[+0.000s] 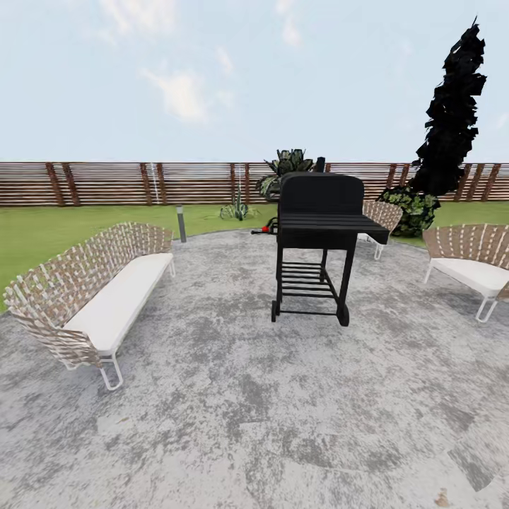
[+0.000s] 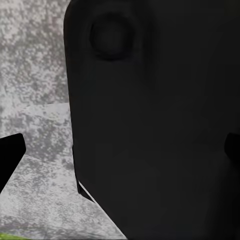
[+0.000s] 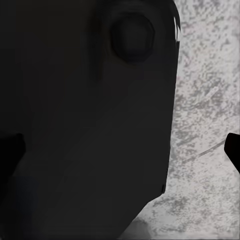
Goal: Pick up the pesticide atomizer in the garden and spray insectifuge to fully cover both potted plants in the garden.
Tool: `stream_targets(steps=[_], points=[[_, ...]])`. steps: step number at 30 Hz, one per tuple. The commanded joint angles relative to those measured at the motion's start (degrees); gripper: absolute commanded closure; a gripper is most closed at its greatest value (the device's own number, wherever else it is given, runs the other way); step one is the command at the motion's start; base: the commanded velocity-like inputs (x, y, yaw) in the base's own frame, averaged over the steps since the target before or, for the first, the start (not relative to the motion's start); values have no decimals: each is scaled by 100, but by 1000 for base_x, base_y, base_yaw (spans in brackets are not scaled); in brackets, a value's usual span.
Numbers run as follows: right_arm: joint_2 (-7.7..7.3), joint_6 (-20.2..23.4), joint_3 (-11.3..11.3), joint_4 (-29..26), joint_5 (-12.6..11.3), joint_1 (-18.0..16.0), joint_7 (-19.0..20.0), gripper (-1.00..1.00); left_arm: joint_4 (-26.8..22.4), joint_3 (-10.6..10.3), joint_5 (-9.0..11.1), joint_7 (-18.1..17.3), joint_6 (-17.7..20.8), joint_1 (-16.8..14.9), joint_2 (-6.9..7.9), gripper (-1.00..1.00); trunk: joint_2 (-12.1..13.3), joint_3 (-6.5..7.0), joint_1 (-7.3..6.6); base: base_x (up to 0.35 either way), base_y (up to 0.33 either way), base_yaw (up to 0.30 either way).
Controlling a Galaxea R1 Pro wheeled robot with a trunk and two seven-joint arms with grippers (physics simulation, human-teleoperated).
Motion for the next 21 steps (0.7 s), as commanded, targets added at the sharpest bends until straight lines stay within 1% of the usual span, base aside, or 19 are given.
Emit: stream_targets(steps=[1, 7, 10, 15, 18, 21], points=[[33, 13, 1, -33, 5, -34, -18, -100, 16, 9, -5, -2, -2, 6, -9, -100, -2, -3, 0, 0, 0, 0], [225, -5, 15, -193, 19, -62, -12, -100, 10, 9, 0, -8, -11, 1, -9, -100, -2, -3, 0, 0, 0, 0], [251, -8, 14, -170, 20, -62, -15, -100, -3, 3, -6, -3, -21, 0, -9, -100, -2, -3, 0, 0, 0, 0], [240, -10, 3, -247, 18, -62, -19, -100, -74, -14, -15, -2, -32, -6, 4, -100, -2, -3, 0, 0, 0, 0], [217, -9, 6, -344, 24, -62, -27, -100, -171, -16, -17, 1, -33, -8, 62, -100, -2, -3, 0, 0, 0, 0], [138, -18, 3, -441, 26, -62, -33, -100, -268, -17, -17, -5, -35, -9, 104, -100, -2, -3, 0, 0, 0, 0]])
